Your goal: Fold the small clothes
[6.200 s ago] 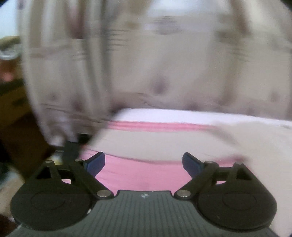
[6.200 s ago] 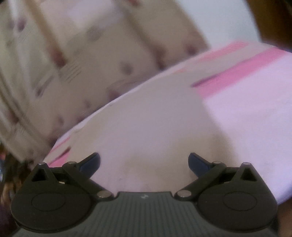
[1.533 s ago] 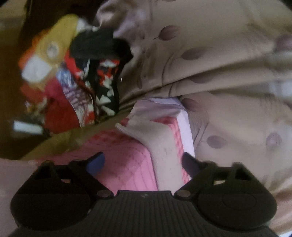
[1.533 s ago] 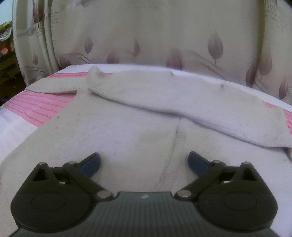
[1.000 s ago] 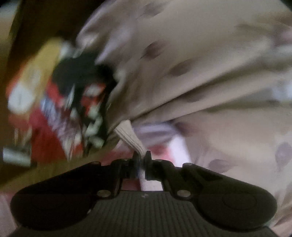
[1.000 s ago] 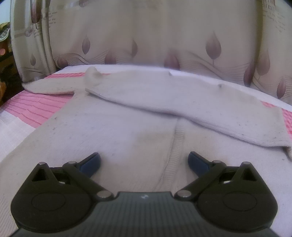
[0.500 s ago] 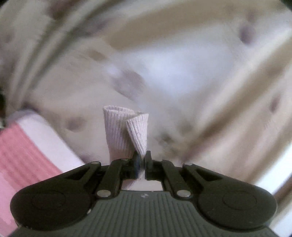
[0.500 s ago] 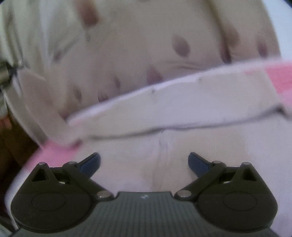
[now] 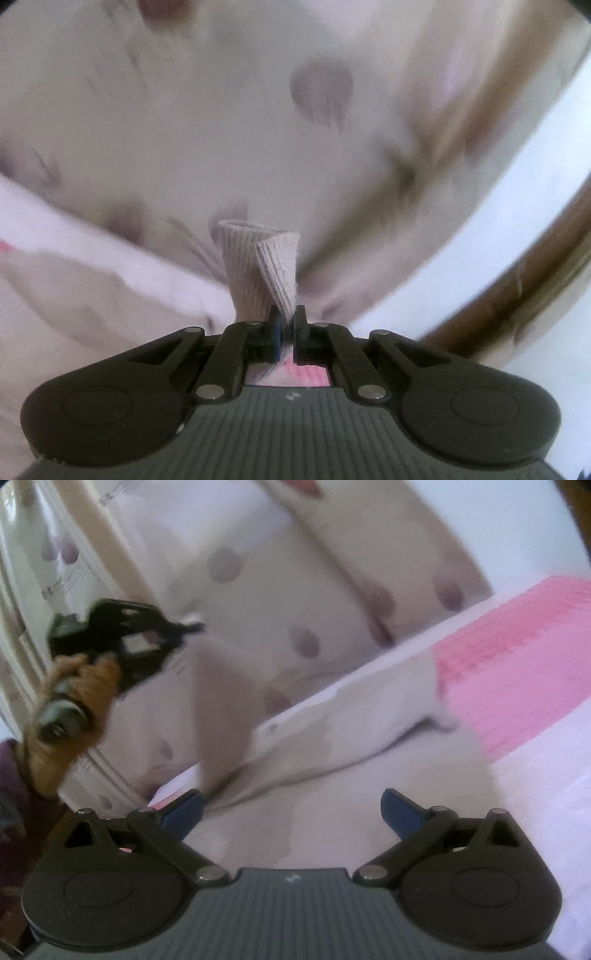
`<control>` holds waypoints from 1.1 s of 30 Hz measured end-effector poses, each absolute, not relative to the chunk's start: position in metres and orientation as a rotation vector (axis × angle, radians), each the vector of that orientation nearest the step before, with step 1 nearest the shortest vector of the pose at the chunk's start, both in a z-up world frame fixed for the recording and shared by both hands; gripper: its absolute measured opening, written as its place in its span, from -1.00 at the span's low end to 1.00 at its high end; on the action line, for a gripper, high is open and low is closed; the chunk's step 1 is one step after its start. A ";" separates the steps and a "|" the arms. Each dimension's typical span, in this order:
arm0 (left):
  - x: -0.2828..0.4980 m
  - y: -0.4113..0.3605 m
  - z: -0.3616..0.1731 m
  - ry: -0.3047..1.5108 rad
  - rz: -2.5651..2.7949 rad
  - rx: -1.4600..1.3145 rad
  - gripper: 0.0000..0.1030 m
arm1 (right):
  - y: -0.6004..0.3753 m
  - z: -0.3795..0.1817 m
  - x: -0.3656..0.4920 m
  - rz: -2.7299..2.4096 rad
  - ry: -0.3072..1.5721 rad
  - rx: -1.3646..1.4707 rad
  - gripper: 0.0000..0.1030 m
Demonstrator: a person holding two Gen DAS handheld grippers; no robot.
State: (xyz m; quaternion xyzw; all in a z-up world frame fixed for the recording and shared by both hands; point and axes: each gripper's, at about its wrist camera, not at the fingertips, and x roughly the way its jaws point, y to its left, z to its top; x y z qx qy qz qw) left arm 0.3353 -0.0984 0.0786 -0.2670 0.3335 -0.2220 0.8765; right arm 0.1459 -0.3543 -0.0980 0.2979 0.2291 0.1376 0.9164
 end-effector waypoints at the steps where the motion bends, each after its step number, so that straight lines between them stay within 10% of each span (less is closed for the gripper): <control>1: 0.340 -0.110 0.067 0.717 -0.472 -0.544 -0.92 | -0.360 -0.101 0.145 0.278 0.471 0.622 1.00; 7: 0.347 -0.171 0.002 0.784 -0.621 -0.481 -0.67 | -0.386 -0.119 0.148 0.260 0.482 0.713 1.00; 9: 0.347 -0.172 -0.009 0.777 -0.670 -0.504 0.16 | -0.391 -0.120 0.146 0.268 0.480 0.734 1.00; 12: 0.337 -0.147 -0.002 0.674 -0.631 -0.544 0.75 | -0.395 -0.115 0.145 0.275 0.467 0.728 1.00; 20: 0.260 -0.039 -0.008 0.570 -0.443 -0.319 0.81 | -0.404 -0.095 0.171 0.226 0.420 0.505 0.95; 23: 0.236 -0.004 -0.031 0.572 -0.358 -0.197 0.81 | -0.403 -0.089 0.202 0.197 0.441 0.373 0.15; 25: 0.228 0.019 -0.046 0.568 -0.309 -0.171 0.81 | -0.401 -0.090 0.230 0.180 0.488 0.317 -0.05; 33: 0.226 0.080 -0.076 0.536 -0.197 -0.420 0.86 | -0.403 -0.109 0.307 0.128 0.593 0.274 -0.06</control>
